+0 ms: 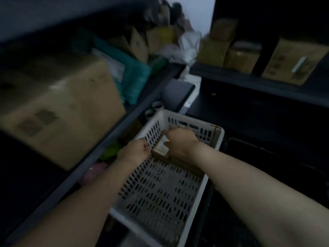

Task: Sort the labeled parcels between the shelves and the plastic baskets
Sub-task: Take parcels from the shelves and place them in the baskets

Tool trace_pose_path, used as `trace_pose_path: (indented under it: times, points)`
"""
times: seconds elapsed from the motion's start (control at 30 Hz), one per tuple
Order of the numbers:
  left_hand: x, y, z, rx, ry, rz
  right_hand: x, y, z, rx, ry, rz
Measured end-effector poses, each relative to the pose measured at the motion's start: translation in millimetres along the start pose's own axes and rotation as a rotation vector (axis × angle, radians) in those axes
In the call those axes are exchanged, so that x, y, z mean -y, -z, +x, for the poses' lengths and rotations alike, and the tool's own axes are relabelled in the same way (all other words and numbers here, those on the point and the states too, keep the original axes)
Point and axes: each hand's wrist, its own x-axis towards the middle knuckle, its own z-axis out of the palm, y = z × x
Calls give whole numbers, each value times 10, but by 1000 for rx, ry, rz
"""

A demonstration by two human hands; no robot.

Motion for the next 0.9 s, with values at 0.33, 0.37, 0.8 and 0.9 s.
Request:
trace_pose_path:
  times: [0.33, 0.37, 0.8, 0.9]
  points:
    - [538, 2367, -3067, -557, 217, 242, 2661, 2088, -1261, -465, 603, -109]
    - [646, 2547, -3358, -603, 263, 261, 2949, 2229, -1372, -506, 658, -103]
    - [2786, 3579, -7014, -924, 668, 266, 6705, 2574, -2785, -619, 1114, 89]
    - [3196, 3596, -7554, -985, 733, 270, 7329, 2481, -3047, -600, 1189, 127]
